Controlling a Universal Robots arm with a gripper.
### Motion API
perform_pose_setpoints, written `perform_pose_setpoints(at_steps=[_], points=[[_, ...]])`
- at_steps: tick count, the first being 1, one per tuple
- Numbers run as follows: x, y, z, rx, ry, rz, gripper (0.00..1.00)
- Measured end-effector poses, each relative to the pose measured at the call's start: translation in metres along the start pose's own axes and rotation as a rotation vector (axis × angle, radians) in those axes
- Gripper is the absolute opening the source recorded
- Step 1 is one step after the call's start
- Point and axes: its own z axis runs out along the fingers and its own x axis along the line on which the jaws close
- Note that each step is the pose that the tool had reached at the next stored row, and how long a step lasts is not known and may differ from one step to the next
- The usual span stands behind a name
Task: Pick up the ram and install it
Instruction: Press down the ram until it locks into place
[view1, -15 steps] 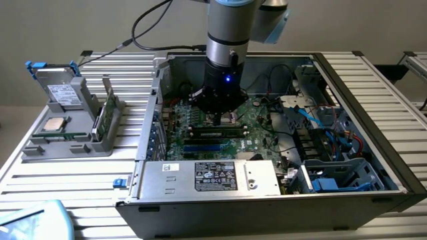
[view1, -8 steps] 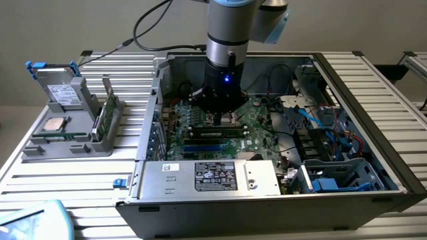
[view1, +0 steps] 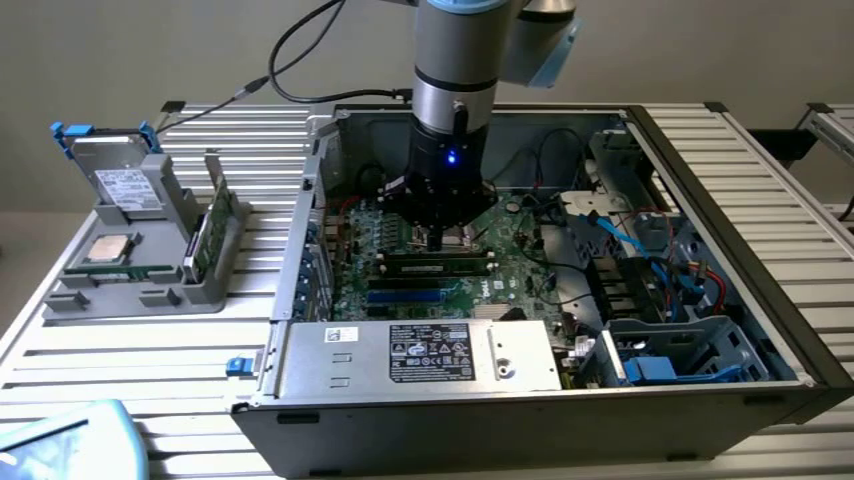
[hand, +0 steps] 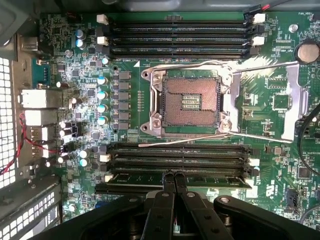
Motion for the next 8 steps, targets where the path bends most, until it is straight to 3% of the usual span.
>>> perform_pose_setpoints(at_steps=[8], points=[[-0.0001, -0.0027, 0.0000, -0.0003, 0.0001, 0.002, 0.10]])
